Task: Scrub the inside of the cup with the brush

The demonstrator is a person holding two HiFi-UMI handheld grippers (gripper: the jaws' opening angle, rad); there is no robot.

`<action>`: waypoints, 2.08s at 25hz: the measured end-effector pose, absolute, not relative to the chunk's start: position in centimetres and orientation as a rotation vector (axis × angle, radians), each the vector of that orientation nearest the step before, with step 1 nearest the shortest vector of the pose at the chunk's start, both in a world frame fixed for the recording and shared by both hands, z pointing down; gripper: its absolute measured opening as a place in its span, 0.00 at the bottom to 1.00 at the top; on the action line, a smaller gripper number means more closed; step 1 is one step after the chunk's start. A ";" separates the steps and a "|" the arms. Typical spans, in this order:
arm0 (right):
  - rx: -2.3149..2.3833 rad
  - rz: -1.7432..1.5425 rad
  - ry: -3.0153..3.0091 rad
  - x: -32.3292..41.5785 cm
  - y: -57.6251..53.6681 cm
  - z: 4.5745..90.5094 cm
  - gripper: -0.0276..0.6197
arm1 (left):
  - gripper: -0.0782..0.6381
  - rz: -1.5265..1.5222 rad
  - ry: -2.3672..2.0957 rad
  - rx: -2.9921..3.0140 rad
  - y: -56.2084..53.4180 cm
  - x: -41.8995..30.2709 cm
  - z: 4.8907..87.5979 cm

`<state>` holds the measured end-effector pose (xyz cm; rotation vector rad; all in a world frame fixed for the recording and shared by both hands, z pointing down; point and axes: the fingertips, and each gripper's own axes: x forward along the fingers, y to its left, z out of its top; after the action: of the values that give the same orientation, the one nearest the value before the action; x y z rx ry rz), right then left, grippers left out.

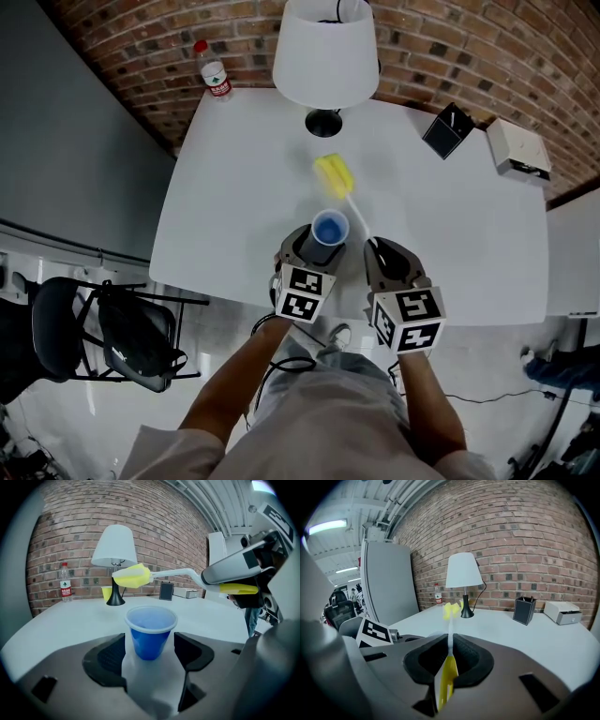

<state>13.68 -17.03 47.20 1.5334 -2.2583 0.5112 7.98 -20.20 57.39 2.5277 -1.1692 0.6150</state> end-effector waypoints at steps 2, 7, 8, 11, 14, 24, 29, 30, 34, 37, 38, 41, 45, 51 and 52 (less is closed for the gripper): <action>1.529 0.512 -2.261 13.8 -17.0 47.2 0.09 | 0.54 0.615 -1.179 2.518 -20.4 8.1 57.1; 1.518 0.510 -2.267 14.0 -16.8 47.3 0.09 | 0.54 0.616 -1.191 2.518 -20.8 8.5 57.6; 1.516 0.509 -2.266 14.1 -16.8 47.4 0.09 | 0.54 0.614 -1.196 2.517 -20.9 8.6 57.6; 1.512 0.510 -2.265 14.4 -16.6 47.5 0.09 | 0.54 0.625 -1.199 2.518 -21.3 8.9 57.8; 1.507 0.507 -2.265 14.5 -16.5 47.5 0.09 | 0.54 0.648 -1.185 2.513 -21.4 9.0 58.0; 1.453 0.469 -2.268 15.4 -16.3 47.0 0.09 | 0.52 0.690 -1.178 2.549 -21.6 8.5 57.8; 1.371 0.423 -2.293 15.8 -16.4 46.2 0.09 | 0.51 0.725 -1.173 2.588 -22.0 7.8 56.9; 1.349 0.408 -2.297 15.8 -16.4 46.0 0.09 | 0.51 0.737 -1.170 2.598 -22.1 7.7 56.7; 1.268 0.343 -2.322 15.8 -16.3 44.9 0.09 | 0.51 0.789 -1.154 2.625 -22.3 7.0 56.1; 1.206 0.291 -2.350 15.8 -16.0 43.8 0.09 | 0.50 0.827 -1.152 2.644 -22.6 6.4 55.5; 1.184 0.268 -2.353 15.8 -15.9 43.4 0.09 | 0.50 0.840 -1.151 2.652 -22.7 6.2 55.2; 1.122 0.197 -2.348 16.1 -15.6 42.6 0.09 | 0.50 0.875 -1.148 2.675 -22.9 5.7 54.5; 0.997 0.093 -2.358 16.0 -14.8 41.1 0.09 | 0.50 0.926 -1.145 2.700 -23.1 5.1 53.7; 0.852 0.006 -2.332 15.9 -14.3 39.6 0.09 | 0.50 0.989 -1.133 2.751 -23.5 4.6 52.2; 0.826 -0.005 -2.327 15.9 -14.3 39.3 0.09 | 0.50 1.009 -1.125 2.768 -23.5 4.5 51.9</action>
<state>15.94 -14.25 39.35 0.8261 -2.3270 -0.0046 4.53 -23.46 51.91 2.7676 -1.1249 1.0090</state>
